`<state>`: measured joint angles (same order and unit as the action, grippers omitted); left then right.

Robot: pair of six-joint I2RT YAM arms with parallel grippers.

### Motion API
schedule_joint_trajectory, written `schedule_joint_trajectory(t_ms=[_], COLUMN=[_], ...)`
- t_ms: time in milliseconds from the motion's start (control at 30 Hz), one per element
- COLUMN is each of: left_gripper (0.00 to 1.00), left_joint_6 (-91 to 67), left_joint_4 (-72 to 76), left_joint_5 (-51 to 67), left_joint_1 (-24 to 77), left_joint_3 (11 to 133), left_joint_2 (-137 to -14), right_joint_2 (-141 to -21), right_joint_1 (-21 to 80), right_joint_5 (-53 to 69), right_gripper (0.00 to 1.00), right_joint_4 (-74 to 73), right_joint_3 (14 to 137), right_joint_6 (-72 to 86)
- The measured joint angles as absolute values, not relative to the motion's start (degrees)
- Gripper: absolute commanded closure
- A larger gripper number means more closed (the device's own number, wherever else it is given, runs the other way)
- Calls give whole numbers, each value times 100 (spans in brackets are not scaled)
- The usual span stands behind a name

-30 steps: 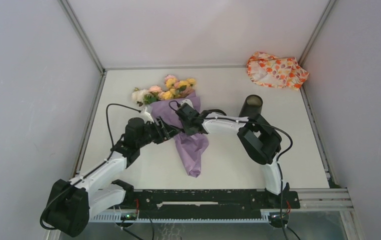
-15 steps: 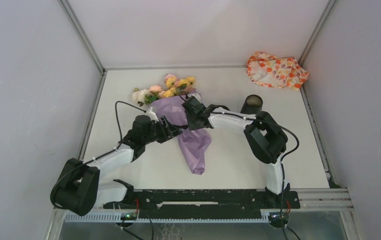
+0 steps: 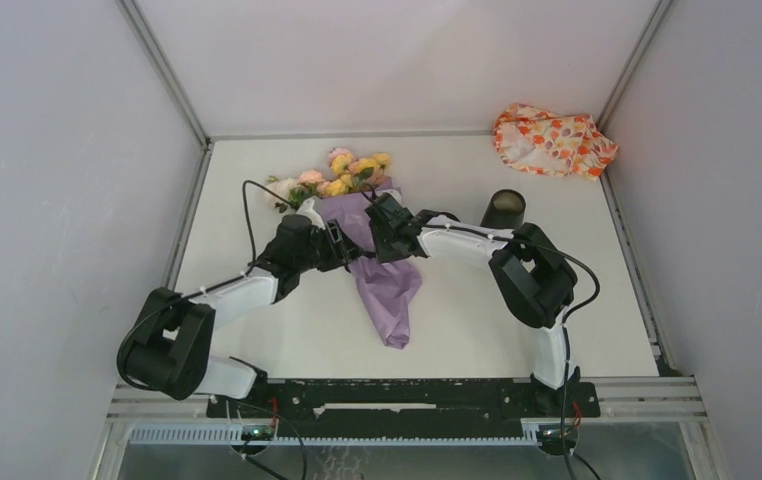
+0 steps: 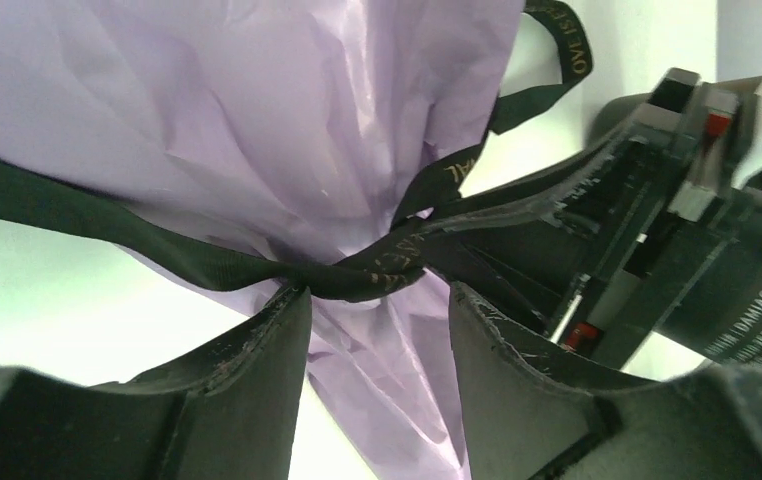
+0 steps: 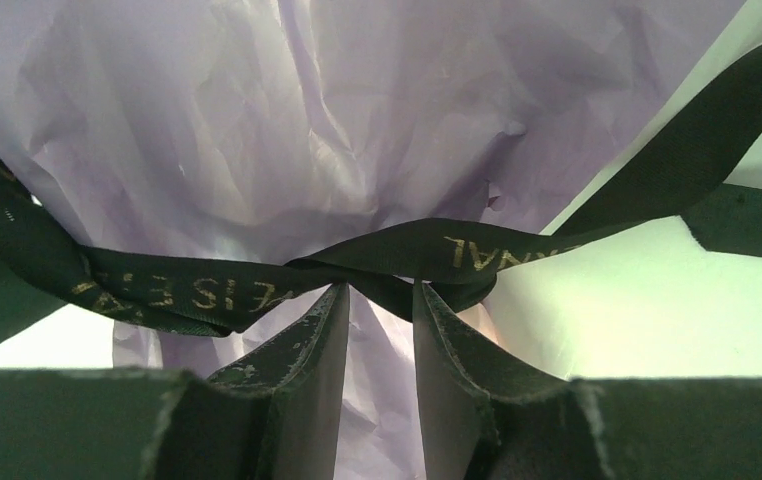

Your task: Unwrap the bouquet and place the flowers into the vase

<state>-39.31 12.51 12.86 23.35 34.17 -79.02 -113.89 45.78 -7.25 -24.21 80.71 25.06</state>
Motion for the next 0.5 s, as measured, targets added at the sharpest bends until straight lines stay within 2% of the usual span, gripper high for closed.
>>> schedule_joint_trajectory(t_ms=[267,500], left_gripper=[41,41], left_joint_6=[-3905,-3632], left_joint_4=[1092,801], left_joint_5=[913,620], left_joint_1=[2335,2351], left_joint_3=[3430,3430], left_joint_2=[-8154,-7824], right_joint_2=[-11380,-11380], right_joint_1=[4571,4541], right_joint_5=[-648,-545], right_gripper=[62,62], right_joint_4=[-2421,-2403], right_joint_3=[8025,7955], right_joint_6=[2554,2613])
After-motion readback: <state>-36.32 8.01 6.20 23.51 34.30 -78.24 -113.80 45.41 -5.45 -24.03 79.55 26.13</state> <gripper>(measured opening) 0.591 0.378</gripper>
